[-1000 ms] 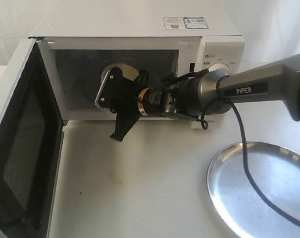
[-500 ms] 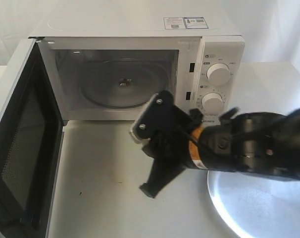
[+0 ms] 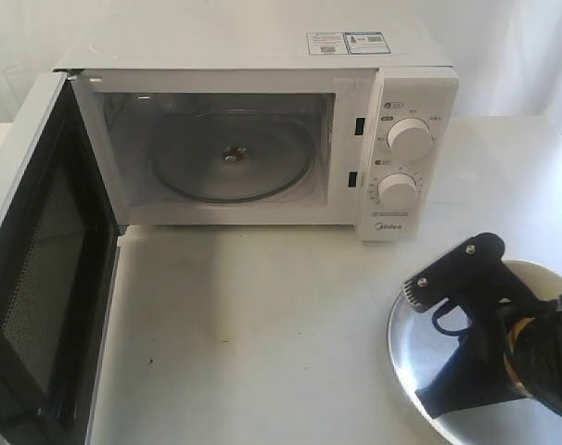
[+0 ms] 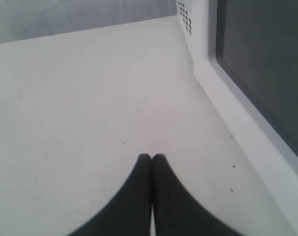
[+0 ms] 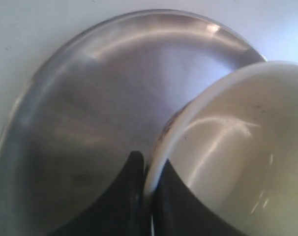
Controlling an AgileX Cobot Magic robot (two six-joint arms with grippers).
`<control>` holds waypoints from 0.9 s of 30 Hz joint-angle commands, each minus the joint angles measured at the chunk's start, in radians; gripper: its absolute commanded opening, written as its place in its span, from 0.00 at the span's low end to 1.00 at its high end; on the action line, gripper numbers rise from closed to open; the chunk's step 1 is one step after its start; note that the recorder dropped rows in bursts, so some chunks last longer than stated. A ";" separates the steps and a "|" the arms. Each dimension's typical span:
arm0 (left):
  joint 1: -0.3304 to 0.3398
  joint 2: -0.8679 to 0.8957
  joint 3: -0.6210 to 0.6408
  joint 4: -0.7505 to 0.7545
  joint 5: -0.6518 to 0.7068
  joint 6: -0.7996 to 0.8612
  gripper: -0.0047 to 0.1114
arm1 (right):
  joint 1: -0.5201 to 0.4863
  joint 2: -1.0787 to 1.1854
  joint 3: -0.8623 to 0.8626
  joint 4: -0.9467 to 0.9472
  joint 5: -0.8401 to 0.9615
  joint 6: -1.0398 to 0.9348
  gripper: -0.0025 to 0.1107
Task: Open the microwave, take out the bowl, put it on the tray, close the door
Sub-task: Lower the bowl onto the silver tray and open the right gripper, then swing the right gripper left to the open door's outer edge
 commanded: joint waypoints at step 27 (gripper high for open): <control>-0.001 -0.002 -0.001 -0.003 -0.001 -0.006 0.04 | 0.000 0.050 0.084 -0.221 -0.057 0.214 0.36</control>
